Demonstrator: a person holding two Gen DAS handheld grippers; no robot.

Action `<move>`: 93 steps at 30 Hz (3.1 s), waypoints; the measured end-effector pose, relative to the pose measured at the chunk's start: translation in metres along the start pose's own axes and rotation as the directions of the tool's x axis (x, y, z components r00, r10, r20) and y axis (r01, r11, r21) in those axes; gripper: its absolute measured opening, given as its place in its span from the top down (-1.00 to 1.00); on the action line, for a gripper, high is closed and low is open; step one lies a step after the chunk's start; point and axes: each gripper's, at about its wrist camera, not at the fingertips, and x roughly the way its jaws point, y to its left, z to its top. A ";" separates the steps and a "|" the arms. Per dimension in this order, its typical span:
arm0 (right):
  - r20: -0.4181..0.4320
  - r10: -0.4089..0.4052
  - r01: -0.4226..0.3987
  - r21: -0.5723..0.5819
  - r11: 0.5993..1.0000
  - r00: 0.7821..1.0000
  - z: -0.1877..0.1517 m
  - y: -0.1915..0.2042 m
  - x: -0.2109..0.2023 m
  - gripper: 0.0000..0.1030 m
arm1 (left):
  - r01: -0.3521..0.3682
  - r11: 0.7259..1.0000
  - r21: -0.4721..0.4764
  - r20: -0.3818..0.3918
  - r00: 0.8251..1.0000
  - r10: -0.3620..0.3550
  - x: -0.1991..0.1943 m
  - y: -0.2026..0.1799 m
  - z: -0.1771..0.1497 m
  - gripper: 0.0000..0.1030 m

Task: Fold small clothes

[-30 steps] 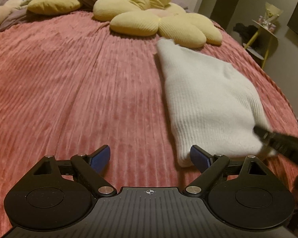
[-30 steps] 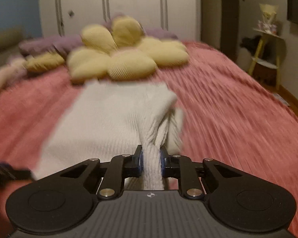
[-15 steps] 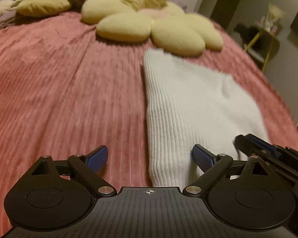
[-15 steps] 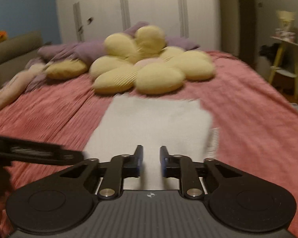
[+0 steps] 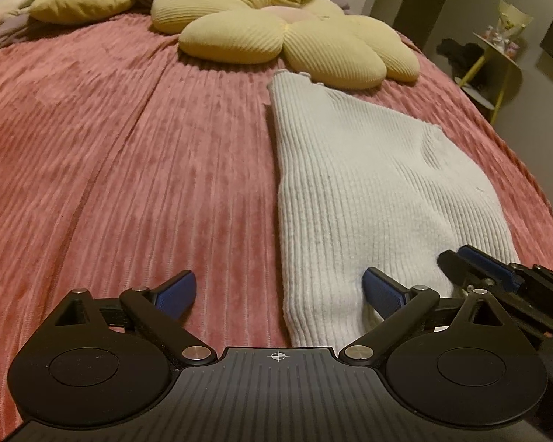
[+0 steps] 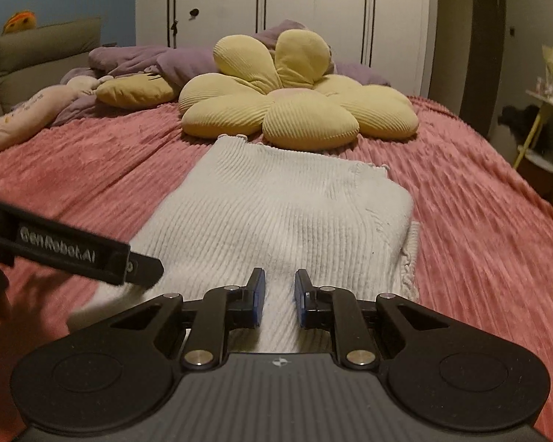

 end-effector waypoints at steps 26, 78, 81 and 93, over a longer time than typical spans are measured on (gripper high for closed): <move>0.051 -0.165 0.165 -0.007 0.986 0.985 0.015 -0.026 0.052 0.41 | -0.059 0.998 0.031 0.079 0.995 0.057 0.046 -0.019 0.025 -1.00; 0.016 0.390 -0.272 0.741 0.614 0.921 -0.022 -0.149 0.043 -0.01 | 0.377 0.908 -0.183 -0.082 0.914 -0.396 0.059 0.013 0.030 -0.70; 0.012 0.393 -0.271 0.743 0.612 0.920 -0.019 -0.146 0.051 -0.07 | 0.370 0.911 -0.182 -0.071 0.919 -0.387 0.058 0.011 0.031 -0.42; 0.057 0.506 -0.386 0.722 0.575 0.860 0.004 -0.098 0.052 0.23 | 0.317 0.938 -0.140 0.031 0.948 -0.315 -0.021 0.050 0.026 0.08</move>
